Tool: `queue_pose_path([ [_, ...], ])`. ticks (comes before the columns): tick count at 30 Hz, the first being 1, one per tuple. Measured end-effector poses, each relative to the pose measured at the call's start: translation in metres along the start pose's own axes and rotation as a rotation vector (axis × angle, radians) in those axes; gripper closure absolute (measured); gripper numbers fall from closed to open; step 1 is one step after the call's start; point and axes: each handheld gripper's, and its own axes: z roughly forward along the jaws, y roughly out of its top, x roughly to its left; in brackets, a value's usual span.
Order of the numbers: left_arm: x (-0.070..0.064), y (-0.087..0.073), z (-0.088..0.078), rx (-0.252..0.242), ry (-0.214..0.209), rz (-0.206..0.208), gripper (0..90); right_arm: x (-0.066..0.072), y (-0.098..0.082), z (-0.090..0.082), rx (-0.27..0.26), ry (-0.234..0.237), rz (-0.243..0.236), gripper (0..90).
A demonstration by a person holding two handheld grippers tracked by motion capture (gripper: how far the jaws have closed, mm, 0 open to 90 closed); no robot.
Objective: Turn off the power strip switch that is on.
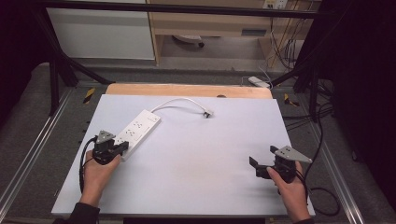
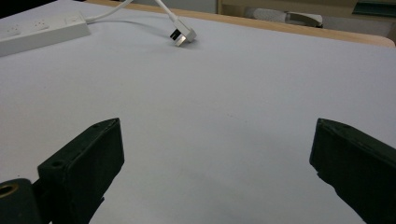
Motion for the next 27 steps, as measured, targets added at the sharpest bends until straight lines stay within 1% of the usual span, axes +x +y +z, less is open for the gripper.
queue_pose_path([
  [10,0.0016,-0.0005,-0.0001,0.008,0.006,-0.002,90.0,-0.0004,0.0001,0.0,-0.004,-0.001,0.002,3.5],
  [17,0.004,-0.0014,0.0,0.006,0.006,-0.012,90.0,-0.0006,0.0001,-0.0001,-0.004,-0.001,0.0,3.5],
  [22,0.0034,-0.0011,0.0007,0.005,0.009,-0.003,90.0,-0.0003,0.0001,0.0,-0.003,0.0,0.003,3.5],
  [27,0.0034,-0.0009,0.0019,0.004,0.005,-0.004,90.0,-0.0006,-0.0001,0.0001,-0.002,-0.001,0.001,3.5],
])
